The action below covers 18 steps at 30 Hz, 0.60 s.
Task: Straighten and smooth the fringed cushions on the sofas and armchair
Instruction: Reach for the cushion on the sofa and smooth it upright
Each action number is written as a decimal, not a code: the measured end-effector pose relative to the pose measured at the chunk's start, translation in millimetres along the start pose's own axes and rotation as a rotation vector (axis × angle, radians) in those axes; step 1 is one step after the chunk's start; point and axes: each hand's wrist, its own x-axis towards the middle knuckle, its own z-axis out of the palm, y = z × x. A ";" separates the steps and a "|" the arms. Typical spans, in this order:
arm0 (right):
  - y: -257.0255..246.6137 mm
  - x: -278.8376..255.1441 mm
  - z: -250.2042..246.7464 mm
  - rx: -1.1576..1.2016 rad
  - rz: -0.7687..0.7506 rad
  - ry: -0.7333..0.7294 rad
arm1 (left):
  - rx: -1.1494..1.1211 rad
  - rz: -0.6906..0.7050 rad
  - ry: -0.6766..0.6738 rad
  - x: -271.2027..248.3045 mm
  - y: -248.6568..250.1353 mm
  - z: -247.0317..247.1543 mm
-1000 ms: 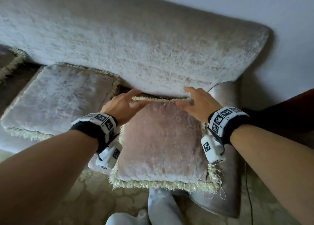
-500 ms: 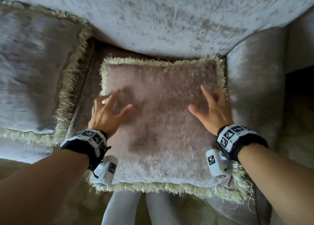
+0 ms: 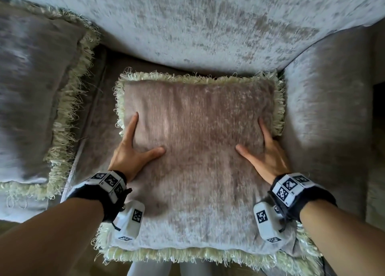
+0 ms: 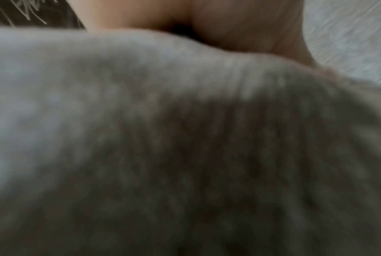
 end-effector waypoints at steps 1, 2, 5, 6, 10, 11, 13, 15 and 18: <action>-1.2 -0.7 -0.4 0.024 -0.028 0.021 | -0.013 0.026 0.010 -1.4 2.9 0.3; -2.3 -1.4 -1.7 0.041 -0.063 0.041 | -0.020 0.051 0.021 -2.9 5.9 0.1; -10.1 -5.4 -8.4 0.073 -0.168 0.085 | -0.024 0.126 0.057 -6.0 16.4 -6.0; -14.4 -6.9 -12.3 0.092 -0.195 0.105 | -0.025 0.163 0.068 -6.5 22.0 -9.1; -41.0 -12.4 -33.5 0.184 -0.290 0.202 | -0.075 0.358 0.136 -6.4 53.2 -29.2; -49.5 -13.3 -40.0 0.220 -0.325 0.238 | -0.092 0.421 0.158 -6.4 63.4 -35.4; -66.3 -13.5 -52.7 0.280 -0.382 0.326 | -0.137 0.541 0.199 -4.7 82.8 -47.0; -83.6 -12.5 -64.4 0.323 -0.426 0.408 | -0.195 0.650 0.233 -1.7 99.4 -55.9; -105.2 -10.3 -76.1 0.378 -0.542 0.491 | -0.205 0.795 0.280 4.7 118.9 -63.5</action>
